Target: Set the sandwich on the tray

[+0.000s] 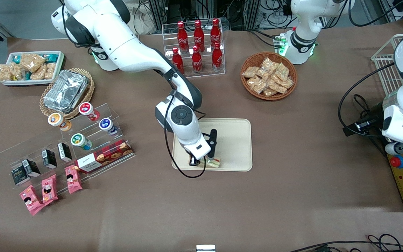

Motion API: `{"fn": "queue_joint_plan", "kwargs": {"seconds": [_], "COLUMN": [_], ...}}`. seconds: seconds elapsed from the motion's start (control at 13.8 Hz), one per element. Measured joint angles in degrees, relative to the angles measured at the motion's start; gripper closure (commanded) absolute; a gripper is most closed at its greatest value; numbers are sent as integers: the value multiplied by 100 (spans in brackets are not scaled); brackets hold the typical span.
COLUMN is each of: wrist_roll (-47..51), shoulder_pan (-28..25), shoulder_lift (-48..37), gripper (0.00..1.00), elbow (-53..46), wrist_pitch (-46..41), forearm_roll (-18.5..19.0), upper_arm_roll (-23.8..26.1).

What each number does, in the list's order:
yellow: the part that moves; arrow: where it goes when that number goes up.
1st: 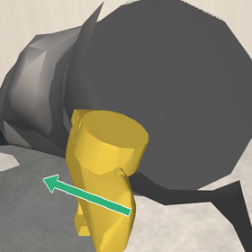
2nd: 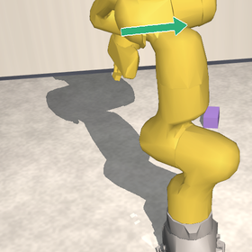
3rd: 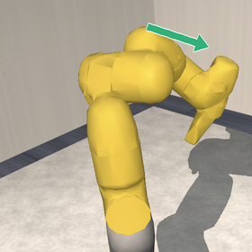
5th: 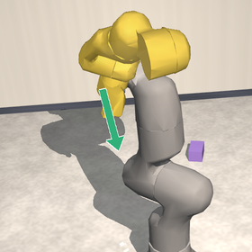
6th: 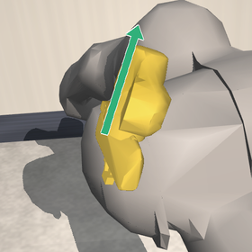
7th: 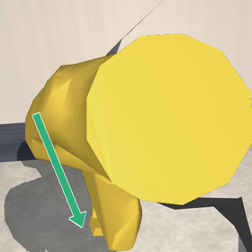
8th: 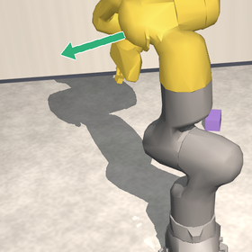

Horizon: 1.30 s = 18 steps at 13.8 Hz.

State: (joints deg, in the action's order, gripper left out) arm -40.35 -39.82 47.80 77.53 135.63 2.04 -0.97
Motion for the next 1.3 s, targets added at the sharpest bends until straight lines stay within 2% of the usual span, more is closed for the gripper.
{"fn": "queue_joint_plan", "kwargs": {"seconds": [0.14,0.51,0.65,0.8,1.01,1.3], "wrist_roll": [133,427,571,653,668,844], "shoulder_pan": [-39,-81,-32,86,559,1270], "shoulder_lift": [27,35,-73,-350,-870,-1501], "gripper": [3,2,2,2,2,2], "elbow": [0,-36,-142,-218,-247,-256], "wrist_pitch": [30,92,-4,-496,-1286,-2505], "forearm_roll": [0,32,-92,-382,-853,-934], "upper_arm_roll": [-2,-39,-63,-92,-114,-118]}}
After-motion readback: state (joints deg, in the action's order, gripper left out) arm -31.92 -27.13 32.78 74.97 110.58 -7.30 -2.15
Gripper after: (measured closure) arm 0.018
